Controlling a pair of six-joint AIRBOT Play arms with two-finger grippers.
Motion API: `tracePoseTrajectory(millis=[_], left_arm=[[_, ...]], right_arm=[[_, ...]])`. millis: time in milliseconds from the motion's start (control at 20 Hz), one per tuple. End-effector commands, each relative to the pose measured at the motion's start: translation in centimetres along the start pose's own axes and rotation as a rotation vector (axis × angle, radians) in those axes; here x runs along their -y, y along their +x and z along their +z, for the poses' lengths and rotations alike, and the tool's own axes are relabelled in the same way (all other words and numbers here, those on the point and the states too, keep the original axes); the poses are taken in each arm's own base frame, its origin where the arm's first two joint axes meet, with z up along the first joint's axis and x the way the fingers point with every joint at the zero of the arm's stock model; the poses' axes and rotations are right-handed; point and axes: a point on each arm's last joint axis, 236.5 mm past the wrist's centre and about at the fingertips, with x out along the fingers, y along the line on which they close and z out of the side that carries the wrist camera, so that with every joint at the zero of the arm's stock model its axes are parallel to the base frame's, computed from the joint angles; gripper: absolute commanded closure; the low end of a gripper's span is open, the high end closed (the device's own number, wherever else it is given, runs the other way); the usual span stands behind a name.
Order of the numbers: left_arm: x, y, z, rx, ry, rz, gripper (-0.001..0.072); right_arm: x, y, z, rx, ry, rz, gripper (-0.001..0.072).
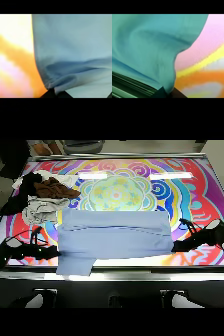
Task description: Fold the shirts.
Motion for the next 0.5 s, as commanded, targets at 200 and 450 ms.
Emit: tracePoseTrajectory(millis=[200, 450], left_arm=[[3.8, -6.6, 11.9, 0.223, 0.038, -0.049, 0.0681], [4.3, -3.5, 19.6, 0.181, 0.026, -0.097, 0.0681]], right_arm=[[0.2, -6.2, 11.8, 0.25, -0.139, -0.187, 0.0664], [0.6, -4.2, 19.0, 0.272, -0.117, -0.195, 0.0663]])
